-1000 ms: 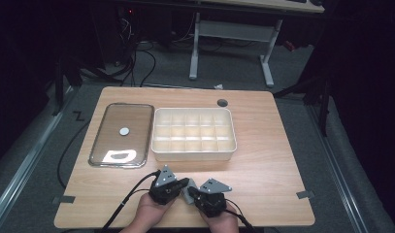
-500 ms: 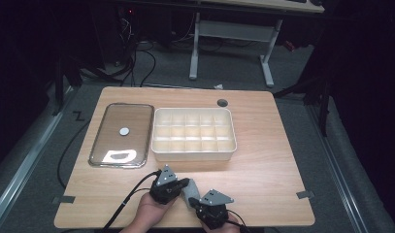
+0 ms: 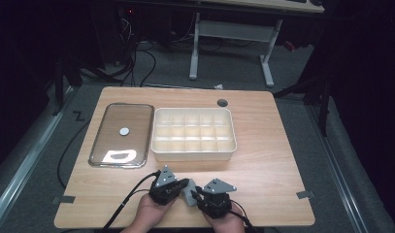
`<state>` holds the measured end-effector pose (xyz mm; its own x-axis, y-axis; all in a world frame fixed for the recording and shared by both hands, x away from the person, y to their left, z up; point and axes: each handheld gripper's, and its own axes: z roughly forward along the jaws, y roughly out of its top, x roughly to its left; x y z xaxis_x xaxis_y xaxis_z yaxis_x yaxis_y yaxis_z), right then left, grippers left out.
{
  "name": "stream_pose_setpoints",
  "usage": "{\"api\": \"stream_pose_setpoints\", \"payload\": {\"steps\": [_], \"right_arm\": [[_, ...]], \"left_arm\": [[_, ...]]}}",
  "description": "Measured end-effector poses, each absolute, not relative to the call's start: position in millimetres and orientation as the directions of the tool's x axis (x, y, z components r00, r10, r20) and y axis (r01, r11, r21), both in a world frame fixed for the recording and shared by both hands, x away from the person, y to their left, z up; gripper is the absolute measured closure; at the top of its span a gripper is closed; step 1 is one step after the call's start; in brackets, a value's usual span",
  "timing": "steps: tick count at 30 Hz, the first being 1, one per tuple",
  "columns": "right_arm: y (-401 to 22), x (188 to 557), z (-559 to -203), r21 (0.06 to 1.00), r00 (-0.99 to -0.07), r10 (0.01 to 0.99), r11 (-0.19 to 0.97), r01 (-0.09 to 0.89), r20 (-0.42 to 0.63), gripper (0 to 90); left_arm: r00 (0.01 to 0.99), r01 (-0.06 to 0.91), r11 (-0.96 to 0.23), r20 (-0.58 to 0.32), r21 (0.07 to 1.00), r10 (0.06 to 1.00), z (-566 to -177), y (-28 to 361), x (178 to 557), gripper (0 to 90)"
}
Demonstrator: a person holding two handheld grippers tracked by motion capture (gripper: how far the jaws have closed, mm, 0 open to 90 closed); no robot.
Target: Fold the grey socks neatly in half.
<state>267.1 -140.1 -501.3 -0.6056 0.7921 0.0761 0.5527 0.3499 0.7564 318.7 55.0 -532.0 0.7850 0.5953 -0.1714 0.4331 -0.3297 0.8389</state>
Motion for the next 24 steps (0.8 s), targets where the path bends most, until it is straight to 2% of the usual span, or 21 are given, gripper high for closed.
{"api": "stream_pose_setpoints", "payload": {"steps": [4,8,16,24], "right_arm": [[-138,277,-502,0.72,-0.589,0.799,0.338,0.606,0.121,60.2],[-138,282,-505,0.691,-0.579,0.798,0.325,0.646,0.166,55.6],[-141,285,-510,0.66,-0.558,0.804,0.309,0.685,0.203,50.1],[-139,287,-513,0.645,-0.569,0.788,0.311,0.698,0.235,50.0]], "left_arm": [[0.785,0.43,-0.33,-0.168,0.84,0.596,-532,55,318,90.0],[0.784,0.431,-0.327,-0.17,0.841,0.597,-532,55,318,89.3],[0.78,0.433,-0.313,-0.178,0.845,0.6,-532,57,318,85.2],[0.783,0.412,-0.307,-0.161,0.858,0.601,-526,63,314,77.7]]}}
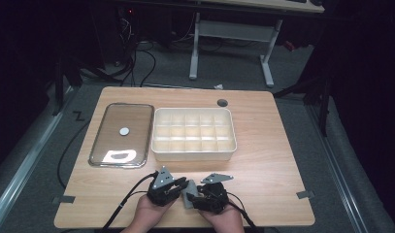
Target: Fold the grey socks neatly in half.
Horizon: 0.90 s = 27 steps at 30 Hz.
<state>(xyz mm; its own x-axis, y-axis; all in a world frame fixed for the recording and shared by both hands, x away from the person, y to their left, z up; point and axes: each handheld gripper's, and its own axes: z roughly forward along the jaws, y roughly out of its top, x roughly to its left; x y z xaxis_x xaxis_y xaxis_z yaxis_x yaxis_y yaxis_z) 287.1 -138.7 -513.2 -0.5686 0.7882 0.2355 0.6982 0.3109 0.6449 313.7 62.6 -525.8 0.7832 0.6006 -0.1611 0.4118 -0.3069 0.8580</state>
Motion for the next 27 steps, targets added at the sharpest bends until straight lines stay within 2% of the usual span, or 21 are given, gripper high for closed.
{"api": "stream_pose_setpoints", "payload": {"steps": [6,10,12,15,16,21,27], "right_arm": [[-135,288,-515,0.646,-0.591,0.771,0.329,0.688,0.237,50.1],[-134,288,-514,0.642,-0.595,0.767,0.334,0.69,0.24,51.0],[-132,288,-515,0.641,-0.603,0.762,0.343,0.687,0.238,51.0],[-130,288,-514,0.633,-0.615,0.755,0.365,0.683,0.228,51.4],[-127,286,-513,0.622,-0.623,0.75,0.383,0.682,0.221,52.9],[-119,285,-510,0.606,-0.655,0.734,0.442,0.661,0.179,59.9],[-111,291,-507,0.567,-0.686,0.71,0.505,0.651,0.155,61.1]], "left_arm": [[0.766,0.403,-0.249,-0.176,0.881,0.619,-504,90,307,72.1],[0.753,0.376,-0.292,-0.106,0.879,0.65,-502,116,301,67.5],[0.714,0.358,-0.293,-0.058,0.887,0.698,-506,132,300,63.0],[0.682,0.369,-0.266,-0.065,0.891,0.728,-512,143,301,61.3],[0.669,0.402,-0.248,-0.097,0.881,0.737,-518,151,305,61.2],[0.666,0.404,-0.264,-0.083,0.876,0.741,-522,155,309,60.8],[0.669,0.414,-0.256,-0.101,0.873,0.736,-522,151,310,56.5]]}}
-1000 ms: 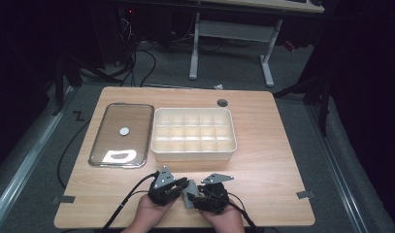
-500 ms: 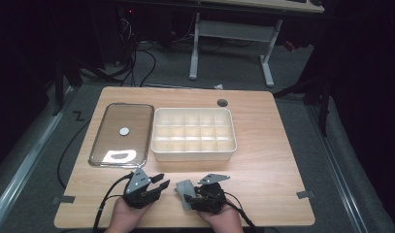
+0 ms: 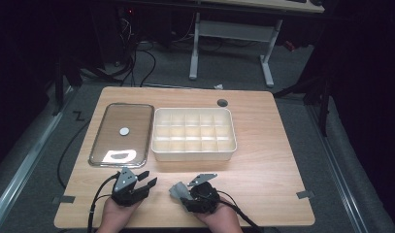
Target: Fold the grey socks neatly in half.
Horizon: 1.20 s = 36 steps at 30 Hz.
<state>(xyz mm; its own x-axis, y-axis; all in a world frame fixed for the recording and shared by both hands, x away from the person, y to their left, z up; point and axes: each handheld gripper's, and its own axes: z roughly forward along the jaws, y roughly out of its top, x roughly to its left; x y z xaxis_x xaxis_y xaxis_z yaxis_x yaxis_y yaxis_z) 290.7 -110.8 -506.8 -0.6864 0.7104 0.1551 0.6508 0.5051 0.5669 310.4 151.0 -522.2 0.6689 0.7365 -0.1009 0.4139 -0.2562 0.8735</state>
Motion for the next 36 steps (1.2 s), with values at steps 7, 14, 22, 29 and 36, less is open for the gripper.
{"api": "stream_pose_setpoints", "payload": {"steps": [7,14,22,29,36], "right_arm": [[-103,297,-505,0.542,-0.713,0.687,0.549,0.636,0.141,66.9],[-104,296,-501,0.54,-0.722,0.684,0.572,0.618,0.102,68.5],[-124,298,-487,0.539,-0.663,0.745,0.53,0.655,0.074,68.4],[-151,304,-473,0.535,-0.62,0.785,0.517,0.668,0.016,68.9],[-180,312,-465,0.498,-0.598,0.801,0.519,0.695,0.0,68.8]], "left_arm": [[0.668,0.428,-0.24,-0.127,0.872,0.733,-522,155,312,53.0],[0.68,0.425,-0.249,-0.125,0.87,0.723,-522,154,311,50.5],[0.682,0.432,-0.256,-0.127,0.865,0.721,-525,153,311,49.9],[0.678,0.432,-0.242,-0.135,0.869,0.722,-525,156,312,49.6],[0.674,0.432,-0.243,-0.132,0.869,0.726,-525,154,312,50.6]]}}
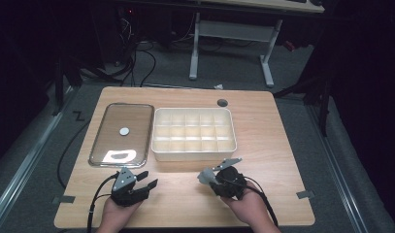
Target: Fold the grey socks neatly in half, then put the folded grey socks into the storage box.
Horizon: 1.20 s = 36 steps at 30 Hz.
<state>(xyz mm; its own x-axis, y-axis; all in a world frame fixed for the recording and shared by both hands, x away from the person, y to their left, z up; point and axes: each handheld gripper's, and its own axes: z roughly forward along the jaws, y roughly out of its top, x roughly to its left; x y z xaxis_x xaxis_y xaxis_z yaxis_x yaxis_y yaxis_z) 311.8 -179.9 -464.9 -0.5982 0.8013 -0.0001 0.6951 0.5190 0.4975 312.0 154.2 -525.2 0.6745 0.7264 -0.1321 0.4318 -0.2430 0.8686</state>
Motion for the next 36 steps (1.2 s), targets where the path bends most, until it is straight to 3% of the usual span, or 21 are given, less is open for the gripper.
{"api": "stream_pose_setpoints", "payload": {"steps": [21,36], "right_arm": [[-231,327,-416,0.527,-0.547,0.837,0.466,0.71,-0.002,68.8],[-225,380,-390,0.472,-0.532,0.846,0.482,0.739,-0.031,69.4]], "left_arm": [[0.703,0.405,-0.258,-0.119,0.877,0.701,-522,156,305,47.0],[0.718,0.385,-0.261,-0.11,0.885,0.688,-520,154,306,40.1]]}}
